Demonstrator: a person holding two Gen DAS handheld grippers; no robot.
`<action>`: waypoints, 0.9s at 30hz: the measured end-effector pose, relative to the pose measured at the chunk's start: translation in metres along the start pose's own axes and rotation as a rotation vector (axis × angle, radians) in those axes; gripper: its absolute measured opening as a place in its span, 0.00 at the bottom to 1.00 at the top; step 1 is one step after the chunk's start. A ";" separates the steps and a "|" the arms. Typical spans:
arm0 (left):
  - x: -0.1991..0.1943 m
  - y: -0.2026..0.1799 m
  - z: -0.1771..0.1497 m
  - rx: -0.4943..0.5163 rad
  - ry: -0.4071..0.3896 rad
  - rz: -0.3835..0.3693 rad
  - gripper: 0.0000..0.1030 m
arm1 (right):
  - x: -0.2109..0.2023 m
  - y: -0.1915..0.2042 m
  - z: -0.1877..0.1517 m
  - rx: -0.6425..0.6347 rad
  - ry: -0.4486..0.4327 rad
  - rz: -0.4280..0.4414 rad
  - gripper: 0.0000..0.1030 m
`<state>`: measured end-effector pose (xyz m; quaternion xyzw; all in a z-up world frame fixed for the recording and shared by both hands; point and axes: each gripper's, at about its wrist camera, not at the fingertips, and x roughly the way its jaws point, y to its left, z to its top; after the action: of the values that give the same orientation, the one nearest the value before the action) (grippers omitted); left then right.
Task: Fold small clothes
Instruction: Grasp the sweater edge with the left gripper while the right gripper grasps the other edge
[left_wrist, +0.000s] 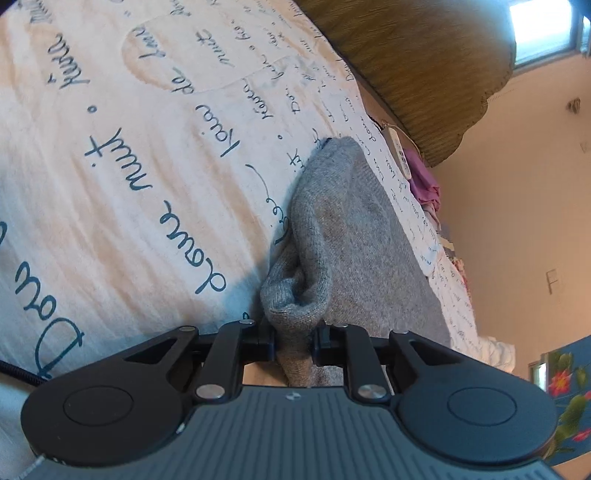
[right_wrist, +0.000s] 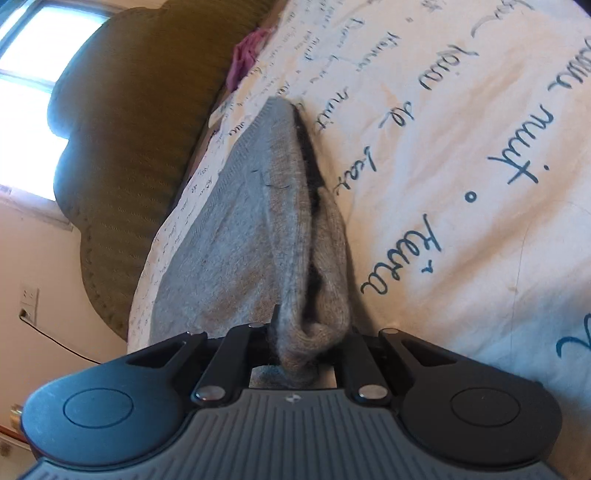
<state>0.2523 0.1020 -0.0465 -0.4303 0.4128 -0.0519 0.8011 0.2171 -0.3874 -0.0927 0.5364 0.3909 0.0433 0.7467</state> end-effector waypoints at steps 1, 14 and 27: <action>0.000 0.002 0.001 -0.013 0.007 -0.007 0.28 | 0.001 -0.001 0.000 0.004 0.002 0.011 0.07; -0.020 -0.028 -0.004 0.116 -0.079 0.064 0.16 | -0.021 0.016 -0.020 -0.097 -0.249 -0.045 0.05; -0.129 -0.064 -0.021 0.180 -0.081 -0.117 0.14 | -0.100 0.054 -0.035 -0.156 -0.241 0.106 0.05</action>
<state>0.1707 0.1050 0.0743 -0.3815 0.3477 -0.1181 0.8483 0.1454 -0.3860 0.0019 0.4979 0.2649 0.0483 0.8244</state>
